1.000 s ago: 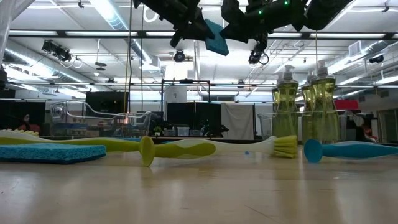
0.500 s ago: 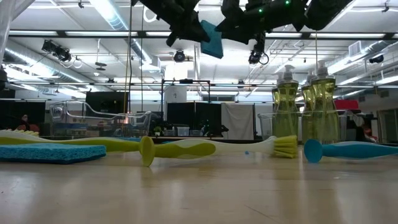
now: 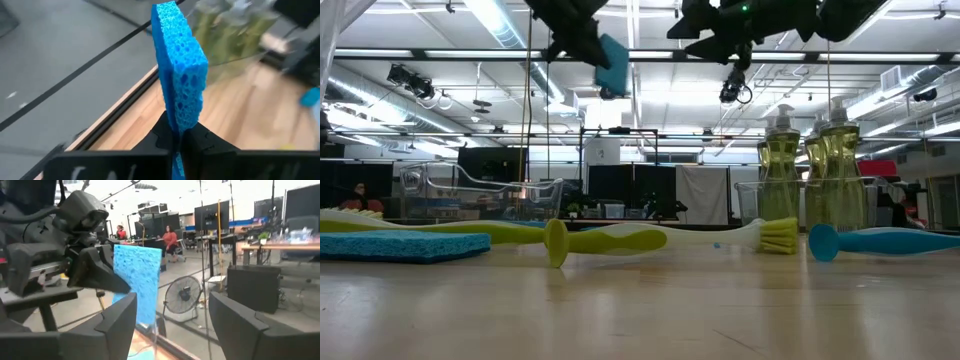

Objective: Pick & Place Kitchen Sink Supplies
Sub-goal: Put the blue sponge into the left transparent bin

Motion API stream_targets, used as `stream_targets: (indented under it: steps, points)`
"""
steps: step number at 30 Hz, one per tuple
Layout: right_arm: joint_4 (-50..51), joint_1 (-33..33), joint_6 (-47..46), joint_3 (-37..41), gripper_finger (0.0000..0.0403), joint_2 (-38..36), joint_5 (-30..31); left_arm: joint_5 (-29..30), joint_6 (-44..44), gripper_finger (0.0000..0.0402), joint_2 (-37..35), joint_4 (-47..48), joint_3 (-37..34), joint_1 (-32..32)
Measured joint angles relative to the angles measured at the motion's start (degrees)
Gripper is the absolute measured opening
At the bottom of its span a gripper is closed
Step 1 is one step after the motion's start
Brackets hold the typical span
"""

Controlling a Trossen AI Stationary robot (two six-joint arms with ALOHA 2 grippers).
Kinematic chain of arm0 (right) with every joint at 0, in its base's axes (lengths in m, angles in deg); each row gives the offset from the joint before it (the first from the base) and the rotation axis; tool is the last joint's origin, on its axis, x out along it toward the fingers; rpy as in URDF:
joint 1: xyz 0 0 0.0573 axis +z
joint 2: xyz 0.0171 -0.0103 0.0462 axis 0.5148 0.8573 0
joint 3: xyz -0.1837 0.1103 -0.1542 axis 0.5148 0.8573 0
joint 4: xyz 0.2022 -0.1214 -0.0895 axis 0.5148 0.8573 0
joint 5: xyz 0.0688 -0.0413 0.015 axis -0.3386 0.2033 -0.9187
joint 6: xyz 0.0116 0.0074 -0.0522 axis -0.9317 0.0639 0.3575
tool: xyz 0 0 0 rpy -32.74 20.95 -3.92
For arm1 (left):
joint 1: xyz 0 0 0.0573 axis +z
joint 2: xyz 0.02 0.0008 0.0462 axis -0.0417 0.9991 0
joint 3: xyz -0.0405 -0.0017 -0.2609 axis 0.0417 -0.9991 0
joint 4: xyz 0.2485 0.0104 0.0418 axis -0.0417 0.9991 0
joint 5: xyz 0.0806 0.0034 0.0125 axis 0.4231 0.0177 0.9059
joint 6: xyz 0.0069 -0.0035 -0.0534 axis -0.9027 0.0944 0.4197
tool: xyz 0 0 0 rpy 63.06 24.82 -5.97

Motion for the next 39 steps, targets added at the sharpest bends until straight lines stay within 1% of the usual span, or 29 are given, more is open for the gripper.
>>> stream_targets:
  steps: [5, 10, 14, 17, 22, 25, 30, 35, 39]
  points:
    - [2.7, 0.0, -2.9, 0.0, 0.0238, 0.0, -0.4, 6.0, -0.2, 0.002, -3.3, 11.4, 0.0, 1.7]
    - [4.6, 0.0, -5.0, 0.0, 0.0229, 0.0, -0.4, 7.7, -1.0, 0.0012, -4.8, 19.5, 0.0, 3.5]
    - [5.3, 0.0, -5.0, 0.0, 0.0224, 0.0, -0.5, 7.7, -3.0, 0.0019, -4.7, 24.8, 0.0, 5.5]
    - [5.8, 0.0, -5.0, 0.0, 0.0221, 0.0, -2.2, 7.8, -4.4, 0.0023, -4.6, 28.5, 0.0, 6.9]
    - [5.9, 0.0, -5.0, 0.0, 0.0219, 0.0, -3.4, 9.4, -4.5, 0.0014, -4.6, 33.7, -0.1, 10.3]
    - [6.2, 0.0, -5.0, 0.0, 0.0219, 0.0, -3.4, 9.7, -4.4, 0.0015, -4.5, 35.3, -0.1, 12.8]
    - [6.3, 0.0, -5.0, 0.0, 0.0219, 0.0, -3.4, 8.4, -4.3, 0.0028, -4.4, 35.6, -0.1, 15.8]
    - [6.6, 0.0, -5.0, 0.0, 0.0219, 0.0, -3.4, 8.3, -4.4, 0.0019, -4.4, 35.6, -0.1, 18.5]
    - [7.4, 0.0, -5.0, 0.0, 0.0219, 0.0, -3.4, 6.1, -4.4, 0.0019, -4.0, 35.6, -0.1, 20.3]
